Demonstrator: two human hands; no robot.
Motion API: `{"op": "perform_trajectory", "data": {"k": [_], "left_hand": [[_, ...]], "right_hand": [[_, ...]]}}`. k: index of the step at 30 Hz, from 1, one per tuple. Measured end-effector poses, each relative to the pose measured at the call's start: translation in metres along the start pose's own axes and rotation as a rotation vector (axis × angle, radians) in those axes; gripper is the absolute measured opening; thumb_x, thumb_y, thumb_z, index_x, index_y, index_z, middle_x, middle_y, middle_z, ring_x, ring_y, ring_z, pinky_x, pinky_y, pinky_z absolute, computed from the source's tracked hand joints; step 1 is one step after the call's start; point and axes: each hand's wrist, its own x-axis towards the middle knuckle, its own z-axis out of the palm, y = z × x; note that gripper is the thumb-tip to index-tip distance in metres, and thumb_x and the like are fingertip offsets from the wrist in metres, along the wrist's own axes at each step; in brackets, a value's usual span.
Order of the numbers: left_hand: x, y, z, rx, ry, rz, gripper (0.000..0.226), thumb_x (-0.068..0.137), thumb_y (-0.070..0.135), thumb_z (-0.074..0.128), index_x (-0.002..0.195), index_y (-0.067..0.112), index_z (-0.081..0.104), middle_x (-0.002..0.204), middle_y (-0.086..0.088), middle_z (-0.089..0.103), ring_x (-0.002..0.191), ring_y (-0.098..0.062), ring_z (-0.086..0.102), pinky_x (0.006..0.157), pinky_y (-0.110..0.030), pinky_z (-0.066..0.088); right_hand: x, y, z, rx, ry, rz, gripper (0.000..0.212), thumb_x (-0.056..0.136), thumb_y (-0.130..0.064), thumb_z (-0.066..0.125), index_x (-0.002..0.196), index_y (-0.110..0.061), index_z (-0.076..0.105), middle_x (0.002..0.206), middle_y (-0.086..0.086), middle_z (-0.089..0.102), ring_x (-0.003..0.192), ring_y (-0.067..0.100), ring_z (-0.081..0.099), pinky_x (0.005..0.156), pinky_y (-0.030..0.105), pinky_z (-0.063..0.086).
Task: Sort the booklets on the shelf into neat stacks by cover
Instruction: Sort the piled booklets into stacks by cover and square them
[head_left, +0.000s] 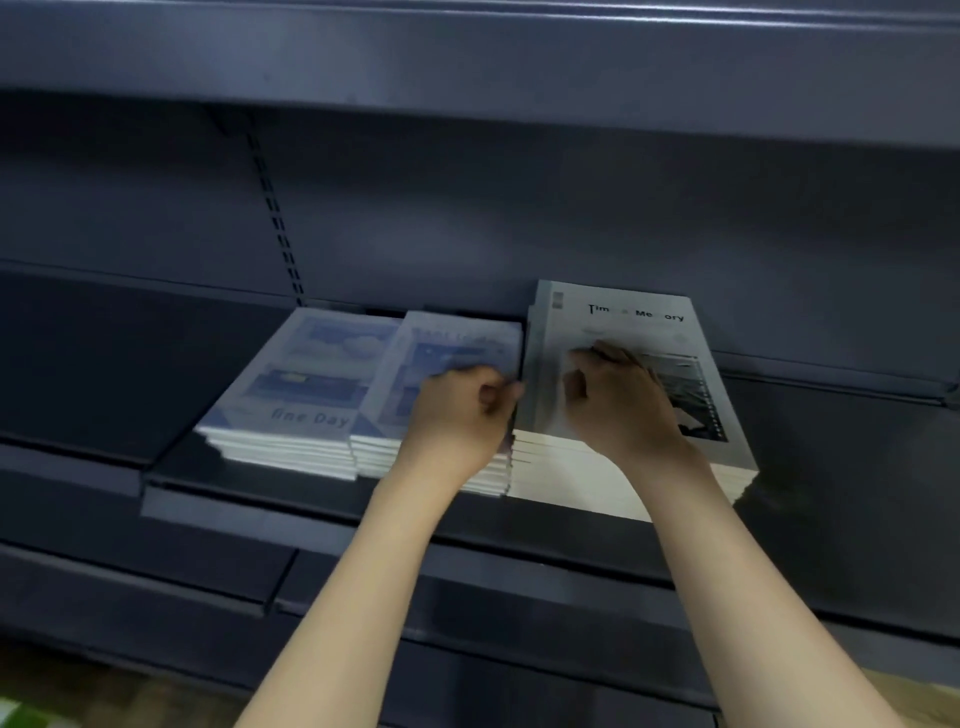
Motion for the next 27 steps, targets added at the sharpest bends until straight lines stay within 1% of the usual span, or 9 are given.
{"op": "perform_trajectory", "data": {"k": [3, 6, 10, 13, 15, 18, 22, 25, 27], "left_hand": [[-0.007, -0.012, -0.023, 0.069, 0.025, 0.041, 0.018, 0.092, 0.019, 0.053, 0.099, 0.014, 0.069, 0.095, -0.001, 0.071, 0.087, -0.016, 0.063, 0.076, -0.022, 0.044], [-0.016, -0.026, -0.040, 0.130, 0.071, -0.003, 0.018, 0.092, 0.022, 0.054, 0.100, 0.016, 0.068, 0.094, 0.005, 0.068, 0.085, -0.010, 0.060, 0.071, -0.017, 0.039], [-0.024, -0.039, -0.046, 0.133, 0.137, -0.047, 0.020, 0.090, 0.023, 0.058, 0.104, 0.014, 0.068, 0.097, -0.001, 0.070, 0.090, -0.014, 0.062, 0.075, -0.018, 0.041], [-0.026, -0.050, -0.048, 0.141, 0.155, -0.004, 0.019, 0.090, 0.020, 0.058, 0.104, 0.013, 0.068, 0.095, -0.001, 0.070, 0.088, -0.016, 0.062, 0.074, -0.016, 0.039], [-0.023, -0.059, -0.052, 0.147, 0.163, 0.037, 0.018, 0.089, 0.020, 0.058, 0.102, 0.013, 0.069, 0.093, -0.001, 0.070, 0.086, -0.017, 0.063, 0.073, -0.017, 0.039], [-0.016, -0.071, -0.060, 0.140, 0.183, 0.110, 0.016, 0.090, 0.019, 0.057, 0.097, 0.013, 0.070, 0.089, 0.002, 0.070, 0.082, -0.011, 0.060, 0.069, -0.017, 0.039], [-0.003, -0.087, -0.077, 0.122, 0.113, 0.194, 0.015, 0.090, 0.018, 0.056, 0.098, 0.017, 0.069, 0.092, 0.006, 0.069, 0.085, -0.007, 0.056, 0.072, -0.022, 0.042], [0.006, -0.099, -0.090, 0.108, 0.054, 0.254, 0.015, 0.089, 0.016, 0.057, 0.099, 0.015, 0.069, 0.094, 0.007, 0.068, 0.085, -0.006, 0.055, 0.072, -0.020, 0.040], [0.012, -0.104, -0.097, 0.101, 0.014, 0.279, 0.016, 0.090, 0.018, 0.057, 0.100, 0.015, 0.069, 0.093, 0.010, 0.066, 0.085, -0.004, 0.054, 0.068, -0.010, 0.037]], "right_hand": [[-0.001, -0.010, 0.000, 0.060, 0.019, -0.149, 0.039, 0.096, -0.030, 0.036, 0.132, -0.020, 0.048, 0.144, 0.007, 0.040, 0.135, 0.026, 0.032, 0.111, 0.043, 0.025], [-0.005, -0.021, -0.002, 0.154, -0.058, -0.269, 0.044, 0.097, -0.039, 0.039, 0.139, -0.028, 0.042, 0.150, 0.000, 0.031, 0.138, 0.021, 0.026, 0.112, 0.039, 0.023], [-0.009, -0.025, 0.004, 0.145, -0.094, -0.376, 0.041, 0.094, -0.050, 0.039, 0.122, -0.029, 0.060, 0.147, -0.005, 0.036, 0.137, 0.015, 0.026, 0.112, 0.034, 0.021], [-0.012, -0.020, -0.001, 0.120, -0.172, -0.454, 0.052, 0.078, -0.069, 0.050, 0.114, -0.033, 0.063, 0.148, -0.008, 0.033, 0.138, 0.012, 0.020, 0.112, 0.028, 0.012], [-0.011, -0.017, -0.008, 0.121, -0.272, -0.480, 0.052, 0.072, -0.060, 0.066, 0.117, -0.034, 0.060, 0.150, -0.010, 0.028, 0.138, 0.008, 0.013, 0.105, 0.018, 0.006], [-0.009, -0.016, -0.010, 0.155, -0.293, -0.475, 0.038, 0.071, -0.041, 0.076, 0.105, -0.030, 0.065, 0.147, -0.011, 0.032, 0.132, 0.000, 0.015, 0.091, 0.005, 0.005], [-0.009, -0.018, -0.005, 0.208, -0.248, -0.391, 0.025, 0.068, -0.038, 0.079, 0.089, -0.029, 0.070, 0.137, -0.020, 0.038, 0.130, -0.003, 0.019, 0.095, -0.001, 0.003], [-0.011, -0.023, -0.006, 0.244, -0.257, -0.296, 0.022, 0.066, -0.034, 0.081, 0.084, -0.032, 0.069, 0.135, -0.024, 0.040, 0.134, -0.002, 0.018, 0.104, 0.010, 0.009], [-0.013, -0.029, -0.008, 0.260, -0.284, -0.238, 0.022, 0.066, -0.035, 0.081, 0.082, -0.036, 0.067, 0.135, -0.027, 0.039, 0.136, -0.003, 0.016, 0.112, 0.023, 0.012]]}}
